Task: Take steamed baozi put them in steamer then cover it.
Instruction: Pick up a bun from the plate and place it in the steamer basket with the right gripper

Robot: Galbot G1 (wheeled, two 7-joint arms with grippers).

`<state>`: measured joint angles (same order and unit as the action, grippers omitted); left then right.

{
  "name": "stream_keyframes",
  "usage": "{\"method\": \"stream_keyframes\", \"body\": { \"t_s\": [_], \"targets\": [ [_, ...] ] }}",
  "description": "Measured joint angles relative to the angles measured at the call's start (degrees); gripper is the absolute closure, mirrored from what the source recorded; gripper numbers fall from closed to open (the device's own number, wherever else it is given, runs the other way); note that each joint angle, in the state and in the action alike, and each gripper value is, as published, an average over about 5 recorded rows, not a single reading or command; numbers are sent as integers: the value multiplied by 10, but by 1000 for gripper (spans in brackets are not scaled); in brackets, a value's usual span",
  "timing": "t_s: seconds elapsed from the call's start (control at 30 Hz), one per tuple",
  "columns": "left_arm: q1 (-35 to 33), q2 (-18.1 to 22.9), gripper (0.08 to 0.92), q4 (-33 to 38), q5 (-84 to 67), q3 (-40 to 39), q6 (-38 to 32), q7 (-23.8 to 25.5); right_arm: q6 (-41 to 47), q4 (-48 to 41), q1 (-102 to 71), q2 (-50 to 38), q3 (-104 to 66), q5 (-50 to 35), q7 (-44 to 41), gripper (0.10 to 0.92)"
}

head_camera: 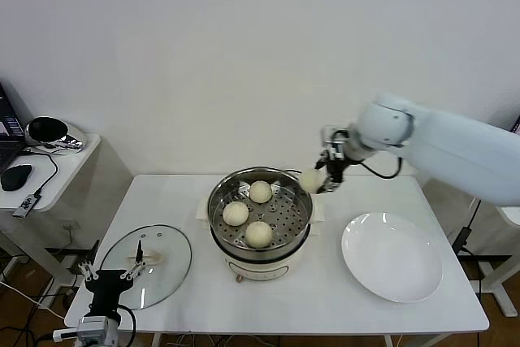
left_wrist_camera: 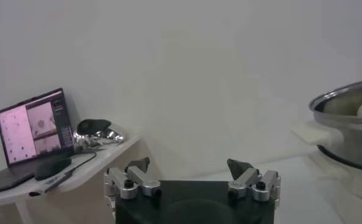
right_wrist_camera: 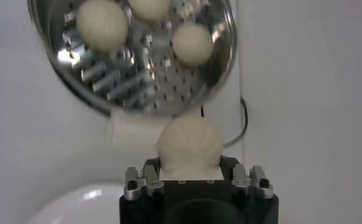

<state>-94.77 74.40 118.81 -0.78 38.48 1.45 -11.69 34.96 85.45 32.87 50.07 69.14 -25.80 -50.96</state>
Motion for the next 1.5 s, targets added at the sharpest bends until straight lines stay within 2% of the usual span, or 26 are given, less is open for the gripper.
{"method": "stream_keyframes", "body": {
  "t_s": [0.37,0.93,1.03,1.27,1.5],
  "targets": [
    [-9,0,177,10,2,8,0,0,42,-44,-22,90,25,-31,24,423],
    [-10,-2,177,10,2,11,-1,0,57,-78,-73,107,32,0,38,422],
    [-10,-2,177,10,2,12,-1,0,60,-78,-77,105,28,1,38,397],
    [-8,-1,177,8,2,12,-1,0,63,-65,-75,92,15,-3,36,227],
    [-7,-1,177,6,0,13,-2,0,58,-22,-71,53,-12,-9,48,203]
  ]
}}
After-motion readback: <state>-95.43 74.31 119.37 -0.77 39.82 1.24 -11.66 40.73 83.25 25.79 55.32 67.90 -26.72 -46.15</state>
